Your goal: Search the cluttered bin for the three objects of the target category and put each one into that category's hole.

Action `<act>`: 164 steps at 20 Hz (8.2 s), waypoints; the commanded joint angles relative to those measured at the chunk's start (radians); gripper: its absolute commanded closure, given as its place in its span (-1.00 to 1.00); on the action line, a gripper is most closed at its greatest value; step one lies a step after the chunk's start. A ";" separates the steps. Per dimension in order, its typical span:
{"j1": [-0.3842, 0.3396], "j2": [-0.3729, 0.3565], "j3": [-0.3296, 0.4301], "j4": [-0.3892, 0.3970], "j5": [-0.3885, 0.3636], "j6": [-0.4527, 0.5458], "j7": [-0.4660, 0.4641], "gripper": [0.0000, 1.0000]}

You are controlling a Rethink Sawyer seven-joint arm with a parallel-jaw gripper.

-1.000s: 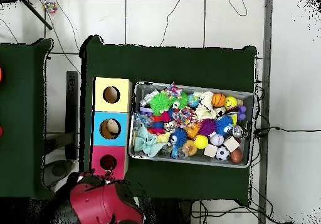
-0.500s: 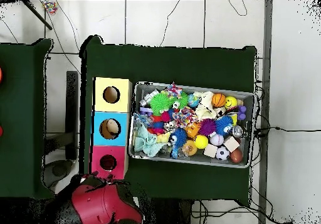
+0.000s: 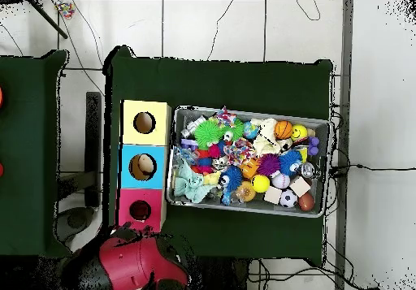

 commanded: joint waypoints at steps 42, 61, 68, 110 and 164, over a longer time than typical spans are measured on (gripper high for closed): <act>0.201 0.146 -0.108 0.009 -0.033 -0.181 0.154 -1.00; 0.293 0.218 -0.167 0.216 -0.019 -0.469 0.186 -1.00; 0.297 0.305 -0.181 0.271 -0.011 -0.627 0.190 -1.00; 0.465 0.627 -0.128 0.146 0.305 -0.673 0.200 -1.00; 0.574 0.648 -0.102 -0.017 0.476 -0.521 0.137 -1.00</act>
